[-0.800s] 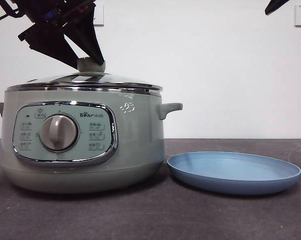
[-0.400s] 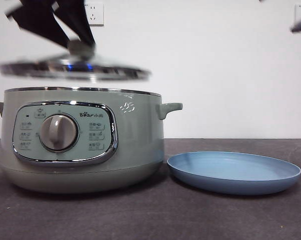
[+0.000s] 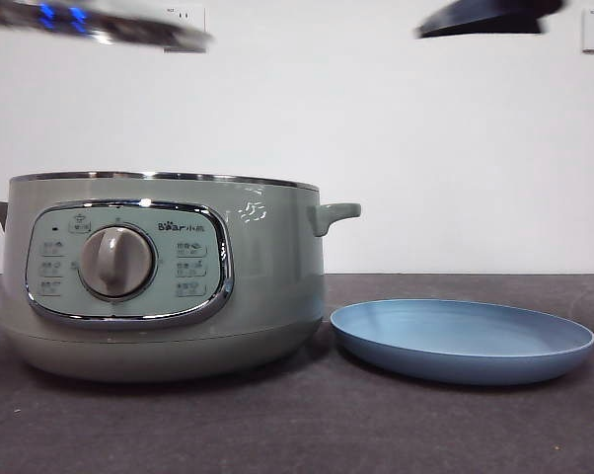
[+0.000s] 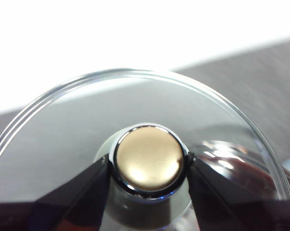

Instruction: Take the pumpkin out from the steamer,put the pumpkin in the blue plate,close the lid

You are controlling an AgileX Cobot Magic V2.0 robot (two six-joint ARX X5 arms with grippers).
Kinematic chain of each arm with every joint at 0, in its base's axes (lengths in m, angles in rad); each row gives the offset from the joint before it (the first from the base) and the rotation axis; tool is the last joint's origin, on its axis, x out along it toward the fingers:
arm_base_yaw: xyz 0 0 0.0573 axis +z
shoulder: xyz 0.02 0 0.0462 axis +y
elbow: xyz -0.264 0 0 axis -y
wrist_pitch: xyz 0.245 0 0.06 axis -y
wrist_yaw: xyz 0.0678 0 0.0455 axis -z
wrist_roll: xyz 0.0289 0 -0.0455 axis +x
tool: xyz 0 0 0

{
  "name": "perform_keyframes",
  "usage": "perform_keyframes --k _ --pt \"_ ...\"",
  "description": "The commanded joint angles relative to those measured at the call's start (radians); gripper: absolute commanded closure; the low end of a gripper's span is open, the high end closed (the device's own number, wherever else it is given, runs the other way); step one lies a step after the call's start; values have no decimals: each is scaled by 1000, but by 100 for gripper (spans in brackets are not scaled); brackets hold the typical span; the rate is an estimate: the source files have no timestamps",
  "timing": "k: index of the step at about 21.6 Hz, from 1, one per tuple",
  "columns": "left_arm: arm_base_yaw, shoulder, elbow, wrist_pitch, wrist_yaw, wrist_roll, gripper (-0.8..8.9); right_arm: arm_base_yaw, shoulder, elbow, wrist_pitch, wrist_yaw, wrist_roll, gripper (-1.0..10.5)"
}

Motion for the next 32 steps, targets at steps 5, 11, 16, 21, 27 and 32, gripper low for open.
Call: perform_keyframes --k 5,11,16,21,27,32 --pt "-2 -134 10 16 -140 41 818 171 322 352 -252 181 -155 407" --pt "-2 -198 10 -19 -243 64 818 256 645 742 -508 233 -195 407" --pt "-2 -207 10 -77 -262 64 818 300 864 890 -518 321 -219 408" --pt "-2 -207 10 -83 -262 64 818 317 980 890 -515 333 -234 409" --pt "-2 -207 10 -98 -262 64 818 317 1057 890 -515 332 -238 410" --pt "-2 -207 10 -122 -262 64 818 324 1056 890 -512 384 -233 967"
